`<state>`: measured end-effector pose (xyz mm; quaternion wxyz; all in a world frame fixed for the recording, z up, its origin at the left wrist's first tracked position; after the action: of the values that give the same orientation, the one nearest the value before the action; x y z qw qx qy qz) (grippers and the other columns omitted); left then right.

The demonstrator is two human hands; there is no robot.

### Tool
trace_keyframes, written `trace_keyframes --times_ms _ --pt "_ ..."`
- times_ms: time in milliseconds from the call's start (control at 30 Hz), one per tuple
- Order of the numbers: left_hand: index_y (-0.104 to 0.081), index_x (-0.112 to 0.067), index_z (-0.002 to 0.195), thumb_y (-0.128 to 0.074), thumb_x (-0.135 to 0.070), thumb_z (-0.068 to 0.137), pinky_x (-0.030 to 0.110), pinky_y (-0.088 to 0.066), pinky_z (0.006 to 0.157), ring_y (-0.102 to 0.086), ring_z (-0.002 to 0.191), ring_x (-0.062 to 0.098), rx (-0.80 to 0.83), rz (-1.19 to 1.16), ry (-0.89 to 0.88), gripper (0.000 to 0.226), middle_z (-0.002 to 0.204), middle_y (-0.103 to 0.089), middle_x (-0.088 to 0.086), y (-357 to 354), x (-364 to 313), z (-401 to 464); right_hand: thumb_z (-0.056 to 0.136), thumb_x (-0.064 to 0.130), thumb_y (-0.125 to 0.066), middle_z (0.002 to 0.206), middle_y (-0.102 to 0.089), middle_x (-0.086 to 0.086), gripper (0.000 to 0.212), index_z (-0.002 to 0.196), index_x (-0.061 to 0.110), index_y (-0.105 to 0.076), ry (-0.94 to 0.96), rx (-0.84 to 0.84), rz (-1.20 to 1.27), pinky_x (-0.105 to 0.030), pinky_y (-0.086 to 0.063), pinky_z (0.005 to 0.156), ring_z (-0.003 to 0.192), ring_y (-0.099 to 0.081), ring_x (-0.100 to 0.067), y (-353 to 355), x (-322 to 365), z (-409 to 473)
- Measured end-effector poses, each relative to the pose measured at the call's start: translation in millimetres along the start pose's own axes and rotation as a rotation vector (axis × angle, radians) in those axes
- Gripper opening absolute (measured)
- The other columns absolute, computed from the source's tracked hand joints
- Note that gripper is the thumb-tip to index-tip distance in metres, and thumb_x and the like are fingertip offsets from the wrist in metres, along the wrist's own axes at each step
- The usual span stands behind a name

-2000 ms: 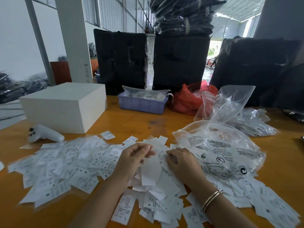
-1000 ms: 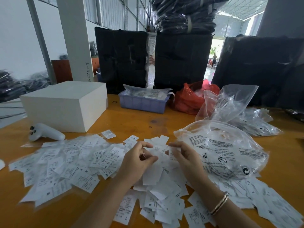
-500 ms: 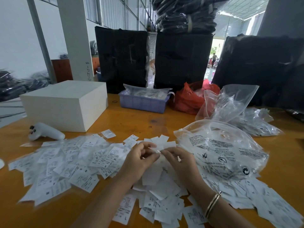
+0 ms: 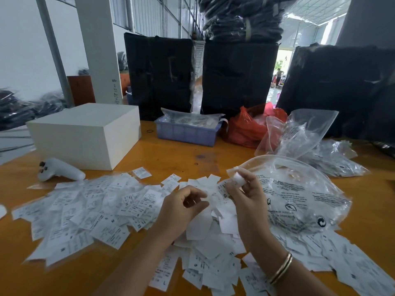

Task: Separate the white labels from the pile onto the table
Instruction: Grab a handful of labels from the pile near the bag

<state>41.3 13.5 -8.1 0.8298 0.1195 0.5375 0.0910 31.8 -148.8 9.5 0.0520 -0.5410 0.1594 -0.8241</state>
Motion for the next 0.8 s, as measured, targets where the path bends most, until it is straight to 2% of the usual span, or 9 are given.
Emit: trace_keyframes --times_ms 67,167,467,633,733,800 --pt "-0.066 -0.032 0.081 -0.076 -0.017 0.079 0.009 -0.045 0.062 -0.056 0.065 -0.002 0.005 0.011 -0.010 0.018 0.073 -0.064 -0.020 0 0 0 0.084 -0.004 -0.062 0.081 -0.063 -0.003 0.027 0.081 0.023 -0.062 -0.004 0.025 0.035 -0.023 -0.053 0.066 0.076 -0.062 -0.017 -4 2 -1" --pt "-0.065 -0.034 0.081 -0.075 -0.018 0.080 0.010 -0.046 0.063 -0.056 0.067 -0.001 0.004 0.032 -0.014 0.019 0.073 -0.063 -0.021 0 1 0 0.084 -0.003 -0.063 0.077 -0.060 -0.005 0.030 0.073 0.024 -0.060 0.016 0.037 0.037 -0.024 -0.054 0.067 0.072 -0.062 -0.017 -6 6 -2" --pt "-0.064 -0.034 0.078 -0.076 -0.016 0.079 0.010 -0.045 0.062 -0.055 0.065 -0.002 -0.019 0.041 -0.014 0.022 0.068 -0.062 -0.022 2 -2 1 0.082 -0.007 -0.062 0.069 -0.063 -0.005 0.022 0.079 0.012 -0.052 0.044 0.041 0.083 -0.020 -0.052 0.062 0.066 -0.062 -0.013 -12 6 -9" --pt "-0.064 -0.033 0.081 -0.075 -0.015 0.080 0.009 -0.044 0.063 -0.056 0.065 -0.003 -0.035 0.017 -0.040 0.021 0.070 -0.062 -0.021 3 -3 -1 0.083 -0.002 -0.066 0.071 -0.063 -0.004 0.021 0.078 0.015 -0.055 0.071 0.037 -0.135 -0.027 -0.050 0.062 0.067 -0.060 -0.017 -10 1 -12" --pt "-0.065 -0.032 0.082 -0.075 -0.015 0.080 0.008 -0.044 0.063 -0.056 0.066 -0.003 -0.029 0.004 -0.039 0.019 0.072 -0.063 -0.021 3 -3 -1 0.082 0.001 -0.067 0.071 -0.064 0.005 0.019 0.079 0.015 -0.055 0.130 0.056 -0.292 -0.018 -0.049 0.062 0.068 -0.061 -0.008 -8 1 -12" --pt "-0.066 -0.033 0.082 -0.074 -0.016 0.081 0.008 -0.044 0.062 -0.056 0.066 -0.003 -0.024 0.013 -0.030 0.019 0.073 -0.064 -0.020 3 -3 -1 0.084 0.004 -0.067 0.073 -0.063 0.010 0.020 0.079 0.019 -0.055 0.155 0.075 -0.390 -0.018 -0.049 0.064 0.071 -0.061 -0.006 -7 0 -11"
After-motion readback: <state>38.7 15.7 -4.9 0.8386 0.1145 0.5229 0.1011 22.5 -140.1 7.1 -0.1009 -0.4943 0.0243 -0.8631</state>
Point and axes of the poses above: each hand's wrist, its own z-axis towards the middle knuckle, its own y-axis out of the back of the hand, x = y × z, the point moved 1 cm from there along z, towards the middle knuckle
